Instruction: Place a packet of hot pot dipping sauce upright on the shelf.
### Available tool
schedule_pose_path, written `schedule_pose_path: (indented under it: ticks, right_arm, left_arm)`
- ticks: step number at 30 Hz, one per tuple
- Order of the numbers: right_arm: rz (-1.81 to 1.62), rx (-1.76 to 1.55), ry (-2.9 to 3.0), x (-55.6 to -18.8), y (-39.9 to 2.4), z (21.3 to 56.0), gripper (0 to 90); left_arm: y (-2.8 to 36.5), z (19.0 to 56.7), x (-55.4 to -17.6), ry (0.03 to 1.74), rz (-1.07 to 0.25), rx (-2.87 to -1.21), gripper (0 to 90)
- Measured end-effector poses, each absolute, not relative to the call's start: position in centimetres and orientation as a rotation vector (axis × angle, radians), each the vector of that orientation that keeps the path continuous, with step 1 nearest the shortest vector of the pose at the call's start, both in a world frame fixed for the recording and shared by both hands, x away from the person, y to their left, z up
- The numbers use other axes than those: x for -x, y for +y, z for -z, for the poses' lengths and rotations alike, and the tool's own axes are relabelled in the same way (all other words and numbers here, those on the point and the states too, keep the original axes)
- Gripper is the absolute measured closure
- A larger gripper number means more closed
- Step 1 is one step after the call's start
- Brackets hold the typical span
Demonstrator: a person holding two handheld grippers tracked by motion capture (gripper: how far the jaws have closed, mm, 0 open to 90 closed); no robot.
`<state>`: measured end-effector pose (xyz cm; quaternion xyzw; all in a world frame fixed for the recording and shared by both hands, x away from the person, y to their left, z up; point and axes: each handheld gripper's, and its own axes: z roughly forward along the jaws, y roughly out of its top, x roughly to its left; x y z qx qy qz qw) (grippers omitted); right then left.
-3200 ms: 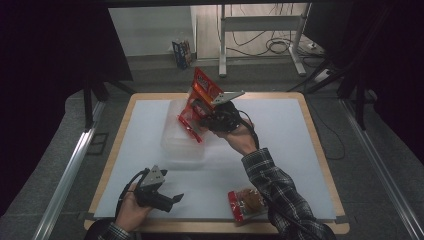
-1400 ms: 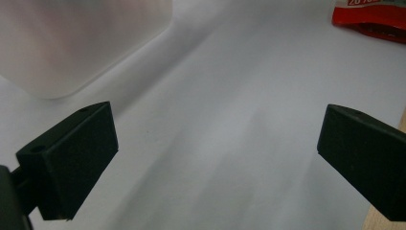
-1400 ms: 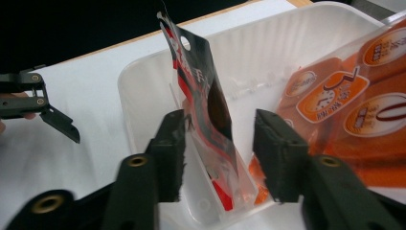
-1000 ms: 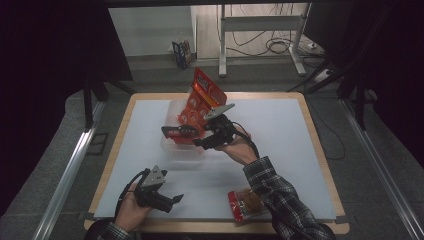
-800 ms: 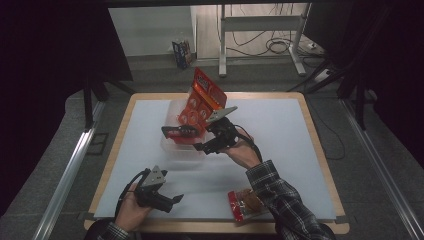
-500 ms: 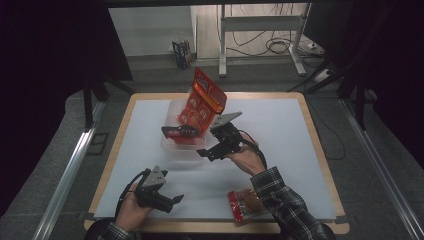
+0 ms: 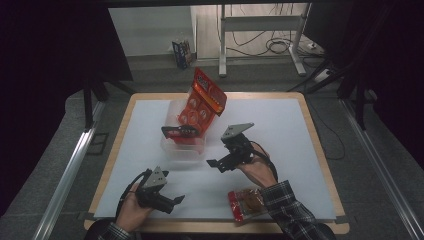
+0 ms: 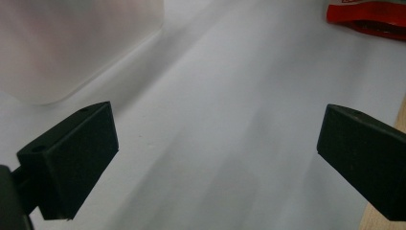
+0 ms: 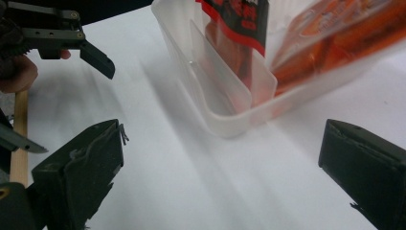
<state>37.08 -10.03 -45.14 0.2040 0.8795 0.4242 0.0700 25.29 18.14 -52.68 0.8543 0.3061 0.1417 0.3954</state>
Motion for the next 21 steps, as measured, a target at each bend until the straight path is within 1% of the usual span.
schedule_pose_path:
  ticks: [17,21]
  right_arm:
    - [-1.234,-0.811,2.600,-33.9,-16.6,46.2,2.3]
    - [-1.164,-0.851,2.617,-33.1,-17.8,46.7,3.1]
  left_arm:
    - [17.8,52.7,-25.2,0.758,-0.366,-2.175,0.4]
    - [17.8,52.7,-25.2,0.757,-0.364,-2.177,0.4]
